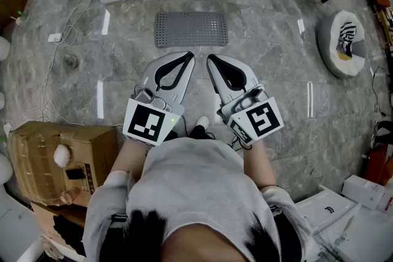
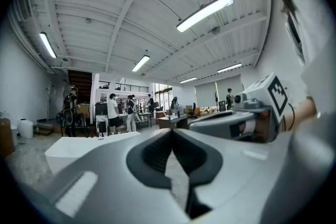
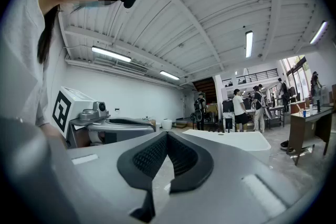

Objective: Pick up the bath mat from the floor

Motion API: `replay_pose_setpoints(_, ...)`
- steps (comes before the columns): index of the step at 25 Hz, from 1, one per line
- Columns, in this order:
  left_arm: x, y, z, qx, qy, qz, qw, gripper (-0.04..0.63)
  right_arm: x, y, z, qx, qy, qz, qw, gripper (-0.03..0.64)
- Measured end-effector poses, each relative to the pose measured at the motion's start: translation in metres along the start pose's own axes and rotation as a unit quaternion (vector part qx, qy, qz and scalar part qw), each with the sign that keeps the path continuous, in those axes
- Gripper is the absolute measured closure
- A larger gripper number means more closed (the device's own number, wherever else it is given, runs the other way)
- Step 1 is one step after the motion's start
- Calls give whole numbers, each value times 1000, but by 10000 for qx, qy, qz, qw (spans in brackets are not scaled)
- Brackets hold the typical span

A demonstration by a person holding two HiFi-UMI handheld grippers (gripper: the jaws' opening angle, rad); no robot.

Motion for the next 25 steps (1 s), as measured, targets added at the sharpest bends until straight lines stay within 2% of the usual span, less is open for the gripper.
replay_pose_setpoints(12,-4,-28,4,-22,3,-94,10000,595,26,-7,2,-23,19,-117,9999,615)
replay_pose_setpoints(25,-37,-76,9,-13,-48,-434,9990,595,64,-50,-1,-96,-134,-355,9992,615)
Point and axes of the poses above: the fingertips, and each gripper's own axes: x backward along the fingers, y to its left, z out of its underside, the point moved 6 cm from there along x, backward along the fingers, and after that the axes turned 14 degrees about -y, right-handed, at the moved point
